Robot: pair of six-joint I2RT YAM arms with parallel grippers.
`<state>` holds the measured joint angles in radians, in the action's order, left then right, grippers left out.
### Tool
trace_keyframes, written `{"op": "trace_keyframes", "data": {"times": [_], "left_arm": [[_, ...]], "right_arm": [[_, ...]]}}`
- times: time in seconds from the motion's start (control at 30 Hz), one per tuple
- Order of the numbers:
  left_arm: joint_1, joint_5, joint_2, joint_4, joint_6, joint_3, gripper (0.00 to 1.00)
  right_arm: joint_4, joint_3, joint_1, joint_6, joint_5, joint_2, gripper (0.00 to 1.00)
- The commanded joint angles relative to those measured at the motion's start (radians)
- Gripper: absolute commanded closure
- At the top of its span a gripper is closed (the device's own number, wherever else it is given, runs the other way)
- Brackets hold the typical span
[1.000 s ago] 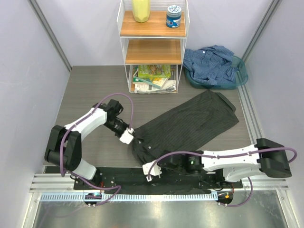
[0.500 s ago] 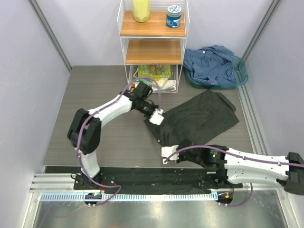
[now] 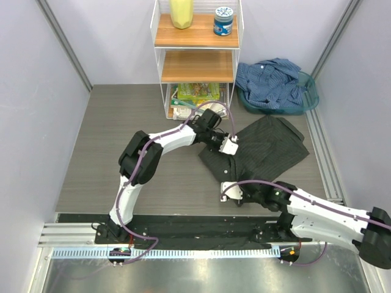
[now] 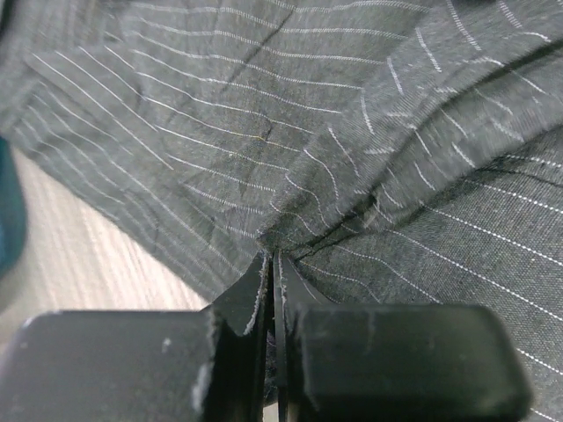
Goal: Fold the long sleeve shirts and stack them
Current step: Fold the shirt
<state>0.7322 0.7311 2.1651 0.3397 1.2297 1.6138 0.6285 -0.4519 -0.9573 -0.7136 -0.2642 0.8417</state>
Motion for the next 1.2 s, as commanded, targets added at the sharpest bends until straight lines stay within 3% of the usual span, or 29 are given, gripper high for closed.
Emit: {"op": "trace_keyframes", "data": {"times": [0.0, 0.03, 0.1, 0.13, 0.2, 0.23, 0.3, 0.57, 0.77, 1.0, 1.17], "left_arm": [[0.015, -0.078, 0.050, -0.091, -0.102, 0.083, 0.96], [0.015, -0.090, 0.061, -0.093, -0.108, 0.087, 0.94], [0.015, -0.098, 0.061, -0.112, -0.114, 0.081, 0.67], [0.013, -0.113, 0.052, -0.129, -0.152, 0.075, 0.48], [0.012, -0.133, 0.032, -0.160, -0.179, 0.063, 0.37], [0.009, -0.142, 0.006, -0.171, -0.244, 0.060, 0.29], [-0.007, -0.156, -0.023, -0.162, -0.292, 0.060, 0.25], [-0.093, -0.088, -0.194, 0.144, -0.438, 0.077, 0.17], [-0.062, -0.059, -0.248, 0.304, -0.394, 0.087, 0.18], [0.053, -0.166, -0.094, 0.378, -0.360, 0.176, 0.28], [0.081, -0.265, 0.057, 0.429, -0.372, 0.219, 0.31]], "right_arm": [[0.027, -0.021, 0.076, -0.001, 0.049, 0.128, 0.99], [0.027, -0.027, 0.090, 0.003, 0.074, 0.151, 0.99], [0.027, -0.041, 0.110, 0.005, 0.089, 0.203, 0.90], [0.028, -0.044, 0.112, 0.005, 0.092, 0.214, 0.66], [0.031, -0.070, 0.118, 0.008, 0.095, 0.217, 0.38], [0.031, -0.096, 0.123, 0.008, 0.097, 0.206, 0.18], [0.033, -0.123, 0.126, 0.002, 0.108, 0.141, 0.01], [0.056, -0.240, 0.126, 0.063, 0.106, -0.162, 0.00], [0.017, -0.260, 0.130, 0.183, -0.098, -0.211, 0.02], [0.014, -0.320, 0.182, 0.356, -0.251, -0.151, 0.20], [0.022, -0.399, 0.253, 0.408, -0.250, -0.074, 0.27]]}}
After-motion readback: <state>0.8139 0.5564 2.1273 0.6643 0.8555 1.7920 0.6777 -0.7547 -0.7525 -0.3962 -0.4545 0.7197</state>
